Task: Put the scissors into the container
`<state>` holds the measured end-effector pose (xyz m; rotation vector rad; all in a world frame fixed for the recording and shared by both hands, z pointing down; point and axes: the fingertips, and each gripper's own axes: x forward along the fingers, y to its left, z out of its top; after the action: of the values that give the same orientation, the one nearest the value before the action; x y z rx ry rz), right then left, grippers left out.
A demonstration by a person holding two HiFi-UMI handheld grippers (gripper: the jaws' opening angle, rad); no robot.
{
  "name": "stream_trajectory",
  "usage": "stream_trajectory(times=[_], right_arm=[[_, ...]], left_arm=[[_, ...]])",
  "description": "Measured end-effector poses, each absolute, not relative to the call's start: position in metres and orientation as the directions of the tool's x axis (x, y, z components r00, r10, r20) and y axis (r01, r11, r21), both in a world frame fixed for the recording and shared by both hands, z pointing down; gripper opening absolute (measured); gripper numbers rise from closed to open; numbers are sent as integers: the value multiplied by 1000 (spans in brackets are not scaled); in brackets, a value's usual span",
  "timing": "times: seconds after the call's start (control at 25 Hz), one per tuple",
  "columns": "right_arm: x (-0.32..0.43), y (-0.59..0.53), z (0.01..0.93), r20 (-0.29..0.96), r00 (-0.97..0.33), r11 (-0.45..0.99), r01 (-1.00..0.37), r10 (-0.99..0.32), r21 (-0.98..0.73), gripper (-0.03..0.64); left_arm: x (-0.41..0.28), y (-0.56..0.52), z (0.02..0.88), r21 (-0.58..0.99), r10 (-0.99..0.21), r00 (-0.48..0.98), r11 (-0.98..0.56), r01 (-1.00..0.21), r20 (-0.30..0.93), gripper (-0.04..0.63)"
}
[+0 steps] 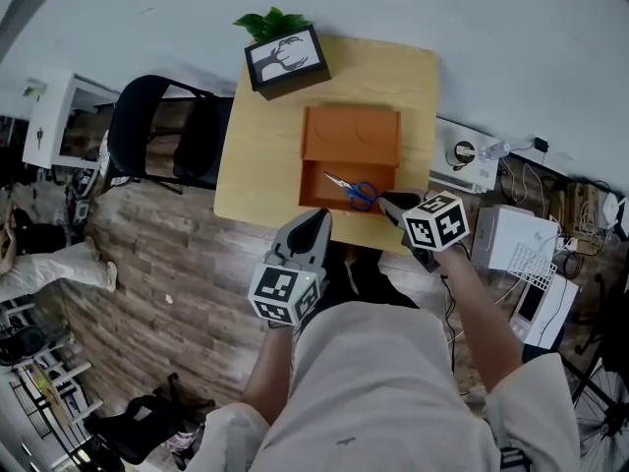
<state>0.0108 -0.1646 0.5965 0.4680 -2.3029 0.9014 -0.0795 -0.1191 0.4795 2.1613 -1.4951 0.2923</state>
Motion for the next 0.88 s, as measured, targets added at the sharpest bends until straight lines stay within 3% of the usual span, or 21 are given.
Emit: stream_trajectory(times=[0.88], right_arm=[[38,-177,464,429,-830,781,-516,-356,-352,0]], left_arm=[[-64,-125,425,198,-850,380,-328,-924,364,8]])
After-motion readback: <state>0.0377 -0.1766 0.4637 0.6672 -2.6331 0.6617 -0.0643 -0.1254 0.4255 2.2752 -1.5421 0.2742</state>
